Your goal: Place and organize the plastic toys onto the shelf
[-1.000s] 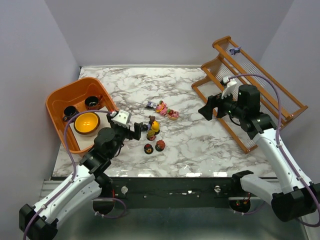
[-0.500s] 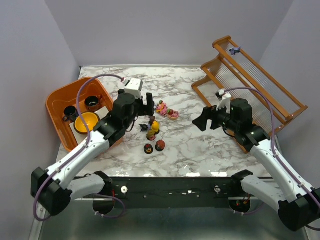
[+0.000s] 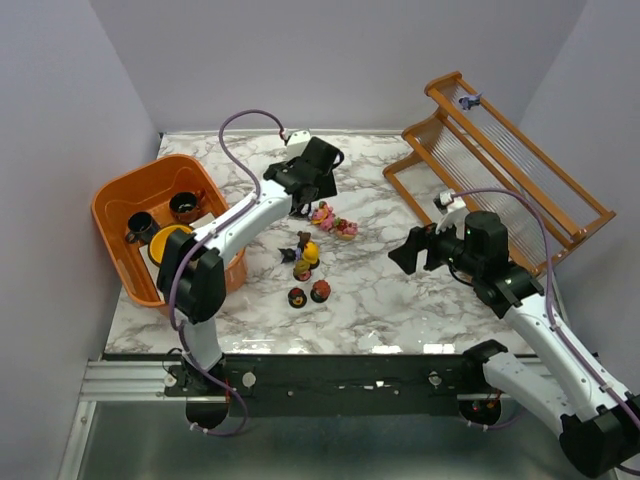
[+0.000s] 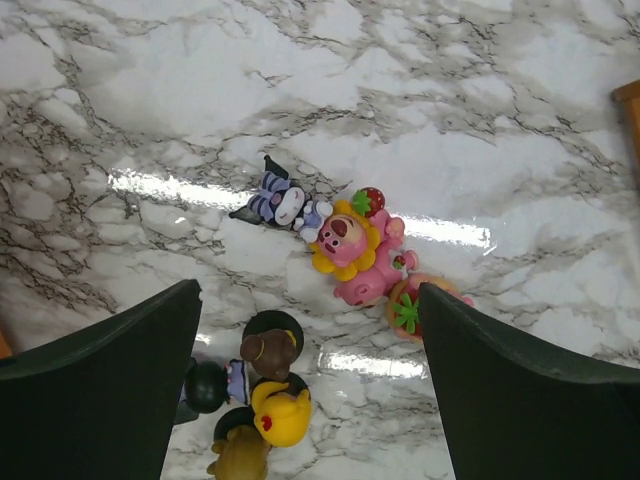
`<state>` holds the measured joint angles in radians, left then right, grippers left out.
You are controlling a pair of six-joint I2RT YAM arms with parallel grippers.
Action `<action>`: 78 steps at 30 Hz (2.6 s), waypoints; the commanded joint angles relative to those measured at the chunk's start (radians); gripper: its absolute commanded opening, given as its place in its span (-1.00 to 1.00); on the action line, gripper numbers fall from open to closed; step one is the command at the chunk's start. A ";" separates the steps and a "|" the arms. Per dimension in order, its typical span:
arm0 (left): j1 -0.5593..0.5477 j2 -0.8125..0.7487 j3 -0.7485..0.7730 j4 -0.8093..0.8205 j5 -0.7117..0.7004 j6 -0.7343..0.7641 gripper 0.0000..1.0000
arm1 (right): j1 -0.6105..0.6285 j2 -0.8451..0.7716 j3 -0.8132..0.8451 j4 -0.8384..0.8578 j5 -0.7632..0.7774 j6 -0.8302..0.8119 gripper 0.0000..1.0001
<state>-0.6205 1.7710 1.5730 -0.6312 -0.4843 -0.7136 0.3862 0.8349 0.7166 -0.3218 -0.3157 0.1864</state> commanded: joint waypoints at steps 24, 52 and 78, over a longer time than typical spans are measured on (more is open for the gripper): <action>0.163 0.473 0.409 -0.366 0.078 -0.652 0.59 | 0.005 -0.063 -0.124 0.050 -0.072 -0.021 0.94; 0.186 0.530 0.369 -0.328 0.153 -0.639 0.11 | 0.006 -0.056 -0.143 0.084 -0.089 -0.016 0.94; 0.168 0.273 0.188 -0.179 -0.045 -0.361 -0.43 | 0.005 -0.043 -0.092 0.040 -0.108 -0.013 0.94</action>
<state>-0.4362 2.1838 1.8332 -0.9192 -0.4080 -1.2160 0.3862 0.7918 0.5861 -0.2604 -0.3923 0.1677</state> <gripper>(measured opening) 0.475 0.968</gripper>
